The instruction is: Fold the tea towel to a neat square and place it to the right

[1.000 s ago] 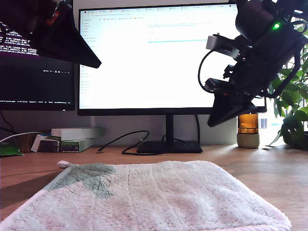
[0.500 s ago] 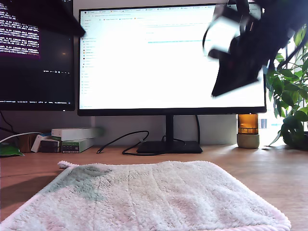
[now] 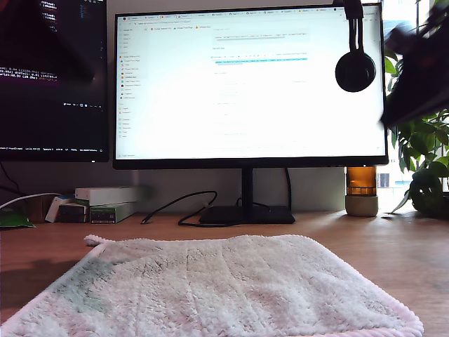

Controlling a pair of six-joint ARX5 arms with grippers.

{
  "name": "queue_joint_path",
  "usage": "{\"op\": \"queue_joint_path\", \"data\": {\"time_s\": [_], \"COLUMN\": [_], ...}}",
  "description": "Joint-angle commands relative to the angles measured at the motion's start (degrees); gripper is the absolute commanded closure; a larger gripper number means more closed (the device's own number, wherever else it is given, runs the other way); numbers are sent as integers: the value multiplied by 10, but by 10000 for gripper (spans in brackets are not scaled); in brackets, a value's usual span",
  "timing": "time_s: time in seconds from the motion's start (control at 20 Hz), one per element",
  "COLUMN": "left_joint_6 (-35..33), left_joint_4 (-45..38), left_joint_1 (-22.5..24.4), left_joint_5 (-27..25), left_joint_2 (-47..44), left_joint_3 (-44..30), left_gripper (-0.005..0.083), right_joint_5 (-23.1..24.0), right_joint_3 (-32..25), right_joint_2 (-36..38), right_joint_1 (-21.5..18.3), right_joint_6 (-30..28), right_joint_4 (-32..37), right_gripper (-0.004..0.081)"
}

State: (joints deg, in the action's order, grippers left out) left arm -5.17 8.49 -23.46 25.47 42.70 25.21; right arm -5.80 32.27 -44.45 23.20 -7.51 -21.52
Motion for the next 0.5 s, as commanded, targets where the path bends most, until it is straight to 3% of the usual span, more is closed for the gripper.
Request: {"op": "queue_joint_path", "data": {"time_s": [0.0,0.15,0.45], "left_joint_6": [22,22,4], "left_joint_4": [-12,-19,-25], "left_joint_1": [-17,-60,-105], "left_joint_5": [1,6,27], "left_joint_2": [-25,-45,-45], "left_joint_3": [-23,-23,-20], "left_gripper": [797,796,765], "right_joint_5": [-3,-17,-5], "right_joint_3": [-23,-22,-22], "right_joint_2": [14,30,29], "right_joint_1": [16,45,48], "right_joint_6": [2,-2,-4], "right_joint_4": [-31,-62,-47], "right_gripper": [782,782,782]}}
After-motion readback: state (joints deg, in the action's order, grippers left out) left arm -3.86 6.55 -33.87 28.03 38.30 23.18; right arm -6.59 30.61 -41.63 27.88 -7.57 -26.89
